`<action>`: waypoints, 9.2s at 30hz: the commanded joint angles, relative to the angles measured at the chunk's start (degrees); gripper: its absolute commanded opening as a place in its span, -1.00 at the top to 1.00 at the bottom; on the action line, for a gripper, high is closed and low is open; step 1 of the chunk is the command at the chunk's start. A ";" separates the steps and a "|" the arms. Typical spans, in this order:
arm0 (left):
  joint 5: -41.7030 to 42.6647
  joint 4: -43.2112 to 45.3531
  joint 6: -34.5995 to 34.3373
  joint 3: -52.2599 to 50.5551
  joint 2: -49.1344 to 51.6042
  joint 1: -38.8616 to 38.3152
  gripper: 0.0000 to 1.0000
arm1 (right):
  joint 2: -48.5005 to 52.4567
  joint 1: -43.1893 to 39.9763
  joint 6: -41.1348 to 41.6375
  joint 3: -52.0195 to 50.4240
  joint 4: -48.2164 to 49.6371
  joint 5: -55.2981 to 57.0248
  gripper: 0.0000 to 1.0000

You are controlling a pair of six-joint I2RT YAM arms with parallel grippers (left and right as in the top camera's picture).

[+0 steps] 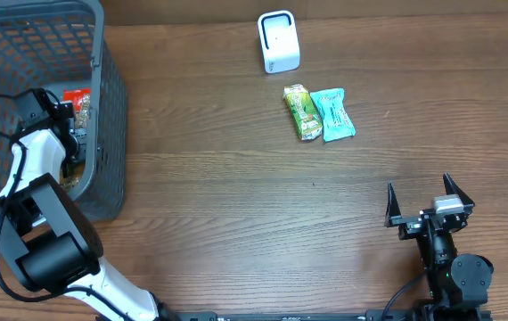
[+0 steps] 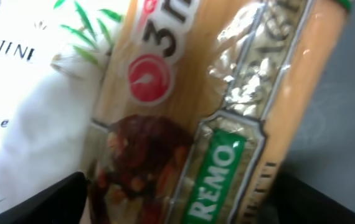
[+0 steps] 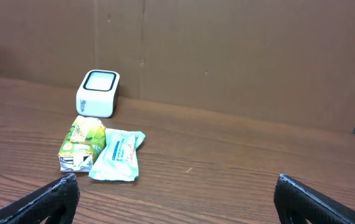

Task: Scan the item barcode
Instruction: 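Reach the left gripper into the basket and grasp the spaghetti pack, then carry the spaghetti pack with the left gripper past the scanner, then release the spaghetti pack on the table left of the POKKA pouch, then reach the left gripper into the basket and grasp the white Pantene tube, then lift the Pantene tube with the left gripper to the scanner, then lower the Pantene tube left of the spaghetti and open the left gripper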

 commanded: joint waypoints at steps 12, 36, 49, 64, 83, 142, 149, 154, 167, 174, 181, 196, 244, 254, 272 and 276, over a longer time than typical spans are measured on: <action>4.76 -0.96 -4.59 -3.08 -0.35 2.58 0.92 | -0.52 0.09 -0.20 -0.57 0.28 -0.13 -1.00; 31.17 -6.71 -27.36 24.94 -32.02 2.58 0.92 | -0.52 0.09 -0.20 -0.57 0.28 -0.13 -1.00; 47.67 -11.21 -39.71 23.85 -39.80 -13.73 0.92 | -0.52 0.09 -0.20 -0.57 0.28 -0.13 -1.00; 8.04 -18.47 -53.70 13.03 -22.91 -45.75 0.91 | -0.52 0.09 -0.20 -0.57 0.28 -0.13 -1.00; 4.50 -14.99 -68.70 12.92 2.51 -57.51 0.92 | -0.52 0.09 -0.20 -0.57 0.28 -0.13 -1.00; -8.63 -50.66 -20.98 44.96 0.92 0.66 -0.30 | -0.52 0.09 -0.20 -0.57 0.28 -0.13 -1.00; -9.90 -37.35 -16.46 29.94 0.94 2.01 -0.45 | -0.52 0.09 -0.20 -0.57 0.28 -0.13 -1.00; -9.90 -28.65 -11.91 25.22 1.01 2.01 -0.39 | -0.52 0.09 -0.20 -0.57 0.28 -0.13 -1.00; -9.90 -9.11 -6.23 9.44 1.03 3.04 -0.38 | -0.52 0.09 -0.20 -0.57 0.28 -0.13 -1.00; -8.92 -5.79 -6.21 5.88 1.03 5.79 -0.35 | -0.52 0.09 -0.20 -0.57 0.28 -0.13 -1.00; 0.85 -5.29 -6.05 2.84 1.05 8.22 0.07 | -0.52 0.09 -0.20 -0.57 0.28 -0.13 -1.00; 5.62 -11.43 -13.53 6.97 -0.11 7.61 0.91 | -0.52 0.09 -0.20 -0.57 0.28 -0.13 -1.00; 1.36 -40.39 -54.62 26.38 -0.42 -49.86 0.92 | -0.52 0.09 -0.20 -0.57 0.28 -0.13 -1.00; 5.49 -34.47 -52.65 26.38 12.92 -50.82 0.92 | -0.52 0.09 -0.20 -0.57 0.28 -0.13 -1.00; 5.60 -48.11 -42.49 44.65 13.99 -49.48 -0.99 | -0.52 0.09 -0.20 -0.57 0.28 -0.13 -1.00; 5.64 -59.60 -42.73 60.46 13.97 -49.05 -1.00 | -0.52 0.09 -0.22 -0.57 0.28 -0.13 -1.00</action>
